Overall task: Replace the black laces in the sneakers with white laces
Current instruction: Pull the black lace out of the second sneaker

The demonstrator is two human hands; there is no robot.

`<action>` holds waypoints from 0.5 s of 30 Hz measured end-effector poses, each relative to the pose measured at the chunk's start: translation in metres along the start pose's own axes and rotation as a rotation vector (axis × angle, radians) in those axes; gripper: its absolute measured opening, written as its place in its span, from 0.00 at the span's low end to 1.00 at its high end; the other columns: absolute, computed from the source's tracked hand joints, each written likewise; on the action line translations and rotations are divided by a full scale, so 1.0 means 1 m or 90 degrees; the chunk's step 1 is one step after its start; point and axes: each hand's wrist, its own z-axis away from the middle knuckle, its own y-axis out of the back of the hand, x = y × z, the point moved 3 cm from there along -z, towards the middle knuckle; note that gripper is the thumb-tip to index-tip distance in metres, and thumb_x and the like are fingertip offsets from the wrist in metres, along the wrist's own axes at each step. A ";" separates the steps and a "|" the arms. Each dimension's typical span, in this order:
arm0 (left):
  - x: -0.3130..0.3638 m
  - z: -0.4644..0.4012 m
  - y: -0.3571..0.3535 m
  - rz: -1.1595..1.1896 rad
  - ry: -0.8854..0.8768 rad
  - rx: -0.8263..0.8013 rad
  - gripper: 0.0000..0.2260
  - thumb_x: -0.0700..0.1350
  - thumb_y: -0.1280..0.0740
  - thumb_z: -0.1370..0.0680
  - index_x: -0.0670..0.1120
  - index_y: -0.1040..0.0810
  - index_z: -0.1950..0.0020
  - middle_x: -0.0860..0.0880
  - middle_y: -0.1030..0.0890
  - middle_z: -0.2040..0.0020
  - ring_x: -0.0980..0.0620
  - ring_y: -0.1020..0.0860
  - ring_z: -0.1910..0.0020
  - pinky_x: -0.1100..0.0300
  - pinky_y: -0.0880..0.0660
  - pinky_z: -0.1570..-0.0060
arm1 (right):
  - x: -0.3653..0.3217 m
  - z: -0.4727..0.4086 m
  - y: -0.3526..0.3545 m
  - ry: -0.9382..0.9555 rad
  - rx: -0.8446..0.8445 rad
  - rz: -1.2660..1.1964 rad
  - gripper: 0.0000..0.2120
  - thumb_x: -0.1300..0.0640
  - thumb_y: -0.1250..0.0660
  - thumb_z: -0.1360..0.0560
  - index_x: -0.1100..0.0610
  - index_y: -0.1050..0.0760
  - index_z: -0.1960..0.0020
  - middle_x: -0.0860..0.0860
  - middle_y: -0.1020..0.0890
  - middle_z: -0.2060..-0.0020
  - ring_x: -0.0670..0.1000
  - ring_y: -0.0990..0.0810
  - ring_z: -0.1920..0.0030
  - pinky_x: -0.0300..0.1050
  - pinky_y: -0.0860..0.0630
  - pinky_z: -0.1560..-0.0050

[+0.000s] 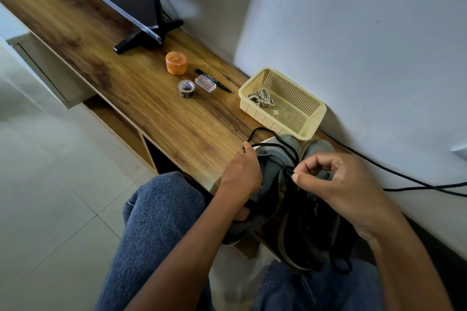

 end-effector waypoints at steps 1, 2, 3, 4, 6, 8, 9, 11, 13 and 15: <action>0.000 0.000 0.000 -0.003 0.000 0.000 0.32 0.33 0.43 0.21 0.41 0.56 0.21 0.37 0.29 0.32 0.41 0.28 0.35 0.52 0.30 0.40 | 0.003 0.001 0.000 -0.005 0.001 -0.007 0.06 0.62 0.27 0.32 0.55 0.19 0.66 0.47 0.20 0.71 0.40 0.24 0.69 0.29 0.29 0.67; 0.001 0.000 0.000 -0.009 0.000 0.001 0.32 0.33 0.43 0.21 0.41 0.56 0.21 0.37 0.29 0.32 0.41 0.28 0.35 0.52 0.30 0.39 | 0.006 0.002 0.000 -0.009 0.002 -0.017 0.06 0.63 0.27 0.32 0.55 0.19 0.67 0.47 0.21 0.72 0.40 0.25 0.69 0.29 0.29 0.67; 0.001 -0.001 -0.001 -0.016 0.000 0.003 0.32 0.33 0.43 0.21 0.41 0.56 0.21 0.37 0.30 0.32 0.41 0.29 0.34 0.52 0.30 0.39 | 0.008 0.004 0.000 -0.009 -0.006 -0.035 0.07 0.63 0.27 0.32 0.55 0.19 0.67 0.47 0.21 0.71 0.41 0.25 0.69 0.29 0.29 0.67; 0.001 -0.001 -0.002 -0.027 0.000 0.004 0.31 0.33 0.43 0.21 0.40 0.56 0.21 0.37 0.30 0.31 0.41 0.29 0.34 0.52 0.30 0.38 | 0.006 0.007 0.000 -0.009 -0.030 -0.069 0.06 0.62 0.26 0.32 0.54 0.19 0.66 0.48 0.21 0.71 0.42 0.25 0.68 0.30 0.29 0.67; 0.001 -0.004 -0.004 -0.057 -0.002 0.007 0.30 0.34 0.44 0.20 0.39 0.55 0.22 0.37 0.32 0.30 0.41 0.30 0.32 0.52 0.31 0.37 | -0.004 0.012 -0.002 0.002 -0.115 -0.154 0.03 0.57 0.24 0.35 0.53 0.18 0.65 0.49 0.20 0.69 0.45 0.25 0.67 0.33 0.28 0.65; 0.000 -0.006 -0.006 -0.066 -0.008 0.008 0.30 0.36 0.43 0.20 0.38 0.55 0.22 0.37 0.33 0.29 0.42 0.31 0.31 0.53 0.32 0.35 | -0.009 0.009 -0.002 0.024 -0.123 -0.145 0.03 0.57 0.24 0.35 0.53 0.18 0.64 0.49 0.19 0.69 0.44 0.23 0.66 0.33 0.27 0.64; 0.000 -0.007 -0.008 -0.060 -0.018 0.001 0.31 0.36 0.43 0.20 0.39 0.55 0.21 0.38 0.33 0.28 0.42 0.32 0.31 0.52 0.32 0.34 | -0.006 0.004 0.000 0.024 -0.072 -0.114 0.04 0.59 0.24 0.33 0.53 0.18 0.64 0.49 0.19 0.69 0.44 0.23 0.66 0.32 0.27 0.64; 0.001 -0.005 -0.009 -0.042 -0.042 -0.020 0.31 0.37 0.44 0.20 0.44 0.55 0.21 0.42 0.40 0.24 0.42 0.37 0.27 0.50 0.36 0.30 | 0.001 -0.006 0.002 0.004 0.047 -0.073 0.05 0.60 0.26 0.30 0.54 0.18 0.63 0.49 0.18 0.68 0.41 0.22 0.67 0.29 0.27 0.66; 0.002 -0.003 -0.007 -0.033 -0.079 -0.018 0.31 0.41 0.43 0.20 0.48 0.55 0.20 0.47 0.46 0.21 0.44 0.45 0.24 0.46 0.44 0.26 | 0.006 -0.014 0.000 -0.013 0.115 -0.101 0.04 0.61 0.28 0.28 0.54 0.19 0.61 0.49 0.17 0.67 0.40 0.23 0.70 0.29 0.29 0.70; 0.006 -0.002 -0.004 -0.054 -0.134 0.015 0.30 0.47 0.41 0.19 0.50 0.52 0.21 0.49 0.47 0.21 0.47 0.49 0.23 0.42 0.50 0.25 | 0.014 -0.025 0.000 -0.026 0.174 -0.141 0.03 0.61 0.30 0.27 0.55 0.21 0.58 0.50 0.16 0.65 0.42 0.24 0.72 0.32 0.29 0.72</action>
